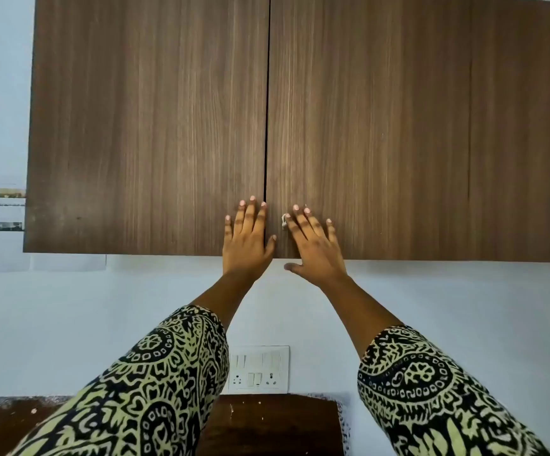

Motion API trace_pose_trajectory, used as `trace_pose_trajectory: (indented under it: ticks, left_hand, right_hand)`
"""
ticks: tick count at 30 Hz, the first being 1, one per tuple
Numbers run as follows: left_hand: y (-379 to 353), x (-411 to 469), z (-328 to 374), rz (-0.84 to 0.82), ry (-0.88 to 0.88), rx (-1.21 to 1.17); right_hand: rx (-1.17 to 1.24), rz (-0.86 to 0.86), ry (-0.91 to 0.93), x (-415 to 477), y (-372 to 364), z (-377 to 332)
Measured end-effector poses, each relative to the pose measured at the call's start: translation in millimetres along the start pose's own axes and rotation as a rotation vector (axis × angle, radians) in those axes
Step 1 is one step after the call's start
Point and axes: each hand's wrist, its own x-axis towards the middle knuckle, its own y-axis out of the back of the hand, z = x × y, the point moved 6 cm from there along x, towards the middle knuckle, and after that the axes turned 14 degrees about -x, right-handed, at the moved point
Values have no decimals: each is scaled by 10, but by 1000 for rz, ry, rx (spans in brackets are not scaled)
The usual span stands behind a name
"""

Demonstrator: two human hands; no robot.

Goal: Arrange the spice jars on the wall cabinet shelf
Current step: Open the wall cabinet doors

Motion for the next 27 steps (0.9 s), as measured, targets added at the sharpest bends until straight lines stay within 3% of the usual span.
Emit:
trace_pose_trajectory:
  ticks: [9, 18, 27]
  left_hand:
    - [-216, 10, -29, 29, 69, -142]
    - [22, -229, 423, 14, 315, -1187]
    - [644, -590, 942, 14, 447, -1615]
  right_hand:
    - [-345, 174, 155, 116, -106, 91]
    - [-420, 302, 218, -125, 232, 159]
    - [-290, 161, 319, -609, 1150, 437]
